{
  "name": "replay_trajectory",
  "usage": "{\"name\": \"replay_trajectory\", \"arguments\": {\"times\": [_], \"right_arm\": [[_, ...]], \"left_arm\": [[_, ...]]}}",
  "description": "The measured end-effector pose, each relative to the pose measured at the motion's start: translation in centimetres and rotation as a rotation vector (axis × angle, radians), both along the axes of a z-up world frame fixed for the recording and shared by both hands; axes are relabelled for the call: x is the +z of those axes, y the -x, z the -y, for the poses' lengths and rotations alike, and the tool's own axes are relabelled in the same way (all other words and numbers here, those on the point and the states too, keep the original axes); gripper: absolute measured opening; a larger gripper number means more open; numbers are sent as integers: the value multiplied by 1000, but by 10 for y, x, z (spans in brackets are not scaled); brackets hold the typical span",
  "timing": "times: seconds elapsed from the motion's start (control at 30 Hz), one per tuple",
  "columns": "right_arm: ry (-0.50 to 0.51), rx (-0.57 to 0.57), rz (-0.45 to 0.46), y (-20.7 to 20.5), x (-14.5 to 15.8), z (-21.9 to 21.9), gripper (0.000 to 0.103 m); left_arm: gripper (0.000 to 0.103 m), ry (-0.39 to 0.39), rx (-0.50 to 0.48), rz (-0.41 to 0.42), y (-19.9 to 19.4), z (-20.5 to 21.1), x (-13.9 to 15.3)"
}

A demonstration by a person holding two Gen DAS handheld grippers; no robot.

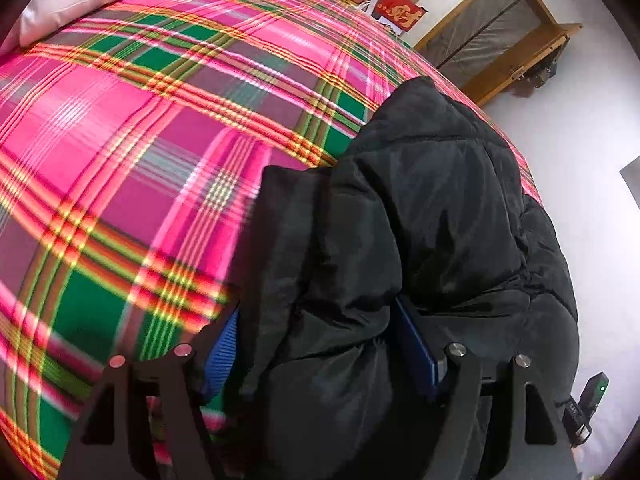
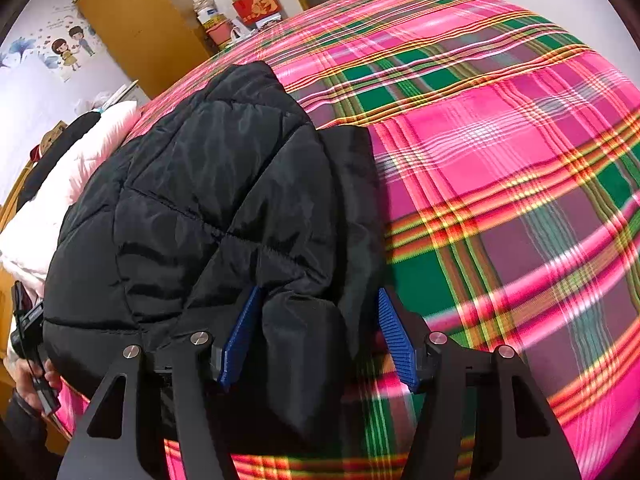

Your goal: Fold large clothes

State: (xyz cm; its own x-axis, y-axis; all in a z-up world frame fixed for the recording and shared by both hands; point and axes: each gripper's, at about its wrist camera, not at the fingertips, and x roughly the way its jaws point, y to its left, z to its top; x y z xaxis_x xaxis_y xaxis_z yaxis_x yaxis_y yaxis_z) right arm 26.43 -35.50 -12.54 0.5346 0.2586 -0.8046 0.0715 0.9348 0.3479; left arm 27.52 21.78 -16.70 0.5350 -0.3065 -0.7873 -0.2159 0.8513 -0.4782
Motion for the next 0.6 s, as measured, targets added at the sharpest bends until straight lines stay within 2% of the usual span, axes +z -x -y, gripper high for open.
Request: {"name": "replay_trajectory", "arguments": {"times": [0.3,0.4,0.6], "right_arm": [[-101,4,-19,-17,-14,7,65],[-138,11,-21,-14,-14,7,60],[-188,26,-31,-23,-21,9,59]], "left_arm": [[82,55,-10,41,-11,-2,-8],[82,75,-11,41,-13,-2,-9],[82,111,-30,52,-20,-5,-12]]}}
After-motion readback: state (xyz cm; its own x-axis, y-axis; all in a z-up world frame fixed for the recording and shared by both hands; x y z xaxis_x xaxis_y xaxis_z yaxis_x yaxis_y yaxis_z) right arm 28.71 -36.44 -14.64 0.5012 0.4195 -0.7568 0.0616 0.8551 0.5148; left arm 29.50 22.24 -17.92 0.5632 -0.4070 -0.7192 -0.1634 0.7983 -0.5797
